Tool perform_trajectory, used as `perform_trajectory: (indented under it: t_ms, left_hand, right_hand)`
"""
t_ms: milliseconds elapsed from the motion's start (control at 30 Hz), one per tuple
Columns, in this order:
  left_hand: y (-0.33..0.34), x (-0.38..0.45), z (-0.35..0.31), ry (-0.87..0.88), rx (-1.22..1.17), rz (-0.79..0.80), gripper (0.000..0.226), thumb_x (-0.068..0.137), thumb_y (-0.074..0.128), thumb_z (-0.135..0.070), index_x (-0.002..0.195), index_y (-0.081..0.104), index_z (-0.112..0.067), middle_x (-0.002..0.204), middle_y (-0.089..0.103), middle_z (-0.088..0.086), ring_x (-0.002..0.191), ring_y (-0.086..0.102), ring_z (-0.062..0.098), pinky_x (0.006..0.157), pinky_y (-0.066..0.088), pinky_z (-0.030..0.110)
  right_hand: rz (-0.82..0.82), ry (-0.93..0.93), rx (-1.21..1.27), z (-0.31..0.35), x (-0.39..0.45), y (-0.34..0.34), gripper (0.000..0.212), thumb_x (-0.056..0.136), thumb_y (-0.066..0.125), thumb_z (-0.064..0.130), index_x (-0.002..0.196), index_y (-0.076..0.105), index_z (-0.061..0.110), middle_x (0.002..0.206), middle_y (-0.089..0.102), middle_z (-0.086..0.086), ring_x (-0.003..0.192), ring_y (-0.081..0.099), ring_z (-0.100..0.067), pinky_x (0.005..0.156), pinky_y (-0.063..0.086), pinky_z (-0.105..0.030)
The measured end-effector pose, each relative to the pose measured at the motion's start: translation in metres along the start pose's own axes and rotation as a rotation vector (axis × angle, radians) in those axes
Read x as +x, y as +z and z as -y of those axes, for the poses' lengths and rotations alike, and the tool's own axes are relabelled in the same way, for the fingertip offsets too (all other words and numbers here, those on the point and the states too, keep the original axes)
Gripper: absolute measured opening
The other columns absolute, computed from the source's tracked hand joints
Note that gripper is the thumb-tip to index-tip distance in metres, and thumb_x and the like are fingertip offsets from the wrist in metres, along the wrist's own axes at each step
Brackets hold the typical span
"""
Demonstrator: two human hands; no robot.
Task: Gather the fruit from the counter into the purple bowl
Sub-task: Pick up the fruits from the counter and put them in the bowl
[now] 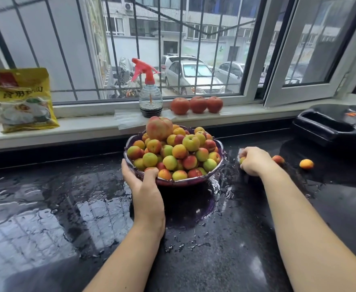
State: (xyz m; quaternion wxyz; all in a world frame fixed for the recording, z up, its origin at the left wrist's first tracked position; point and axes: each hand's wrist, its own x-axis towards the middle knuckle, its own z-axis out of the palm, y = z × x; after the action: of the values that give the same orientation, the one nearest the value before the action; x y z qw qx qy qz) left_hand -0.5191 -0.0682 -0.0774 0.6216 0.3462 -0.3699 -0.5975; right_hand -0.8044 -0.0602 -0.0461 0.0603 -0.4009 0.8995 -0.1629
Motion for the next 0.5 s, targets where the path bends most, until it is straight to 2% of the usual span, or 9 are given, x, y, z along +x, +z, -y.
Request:
perform_trajectory:
  t_ms: [100,200,233,333,400,500]
  left_hand:
    - [0.0,-0.001,-0.001,0.001,-0.01,0.004,0.092,0.078,0.063,-0.024,0.153,0.022,-0.055,0.155,0.047,-0.005,0.14,0.051,0.019,0.123,0.036,0.048]
    - [0.001,-0.001,-0.002,0.003,-0.019,0.0,0.093,0.075,0.063,-0.022,0.153,0.023,-0.053,0.154,0.048,-0.004,0.14,0.052,0.019,0.123,0.036,0.048]
    - [0.001,-0.001,-0.001,0.001,-0.018,0.002,0.094,0.074,0.063,-0.023,0.153,0.024,-0.054,0.154,0.048,-0.004,0.139,0.052,0.02,0.123,0.036,0.048]
    - [0.0,-0.002,-0.002,-0.003,-0.015,0.008,0.092,0.075,0.063,-0.023,0.15,0.024,-0.058,0.154,0.048,-0.002,0.138,0.053,0.02,0.122,0.037,0.048]
    - [0.0,-0.002,-0.002,-0.001,-0.014,0.005,0.091,0.076,0.063,-0.022,0.149,0.024,-0.059,0.153,0.049,-0.002,0.137,0.053,0.021,0.121,0.038,0.048]
    - [0.001,-0.001,-0.002,0.002,-0.022,-0.011,0.092,0.074,0.062,-0.022,0.152,0.025,-0.055,0.153,0.049,-0.001,0.138,0.053,0.021,0.121,0.038,0.048]
  right_hand:
    - [0.049,0.006,0.088,0.0,-0.001,-0.011,0.015,0.087,0.068,0.011,0.098,0.075,0.019,0.109,0.072,-0.006,0.109,0.065,-0.031,0.096,0.053,-0.037]
    - [0.05,-0.044,0.434,0.011,-0.013,-0.041,0.006,0.085,0.073,0.009,0.088,0.074,0.014,0.089,0.074,-0.011,0.082,0.072,-0.028,0.083,0.061,-0.045]
    - [0.041,-0.096,0.532,0.017,-0.02,-0.053,0.006,0.087,0.074,0.01,0.092,0.072,0.013,0.089,0.073,-0.012,0.078,0.07,-0.025,0.081,0.061,-0.044]
    - [0.102,-0.266,0.711,0.038,-0.045,-0.082,0.026,0.086,0.08,0.021,0.106,0.065,0.012,0.095,0.071,-0.008,0.084,0.069,-0.021,0.079,0.059,-0.037]
    - [0.166,-0.355,0.679,0.051,-0.056,-0.089,0.027,0.083,0.082,0.025,0.104,0.066,0.017,0.097,0.072,-0.005,0.088,0.07,-0.019,0.079,0.058,-0.035]
    - [0.18,-0.453,0.48,0.065,-0.063,-0.081,0.022,0.083,0.083,0.023,0.1,0.068,0.024,0.096,0.072,0.001,0.09,0.069,-0.017,0.075,0.055,-0.031]
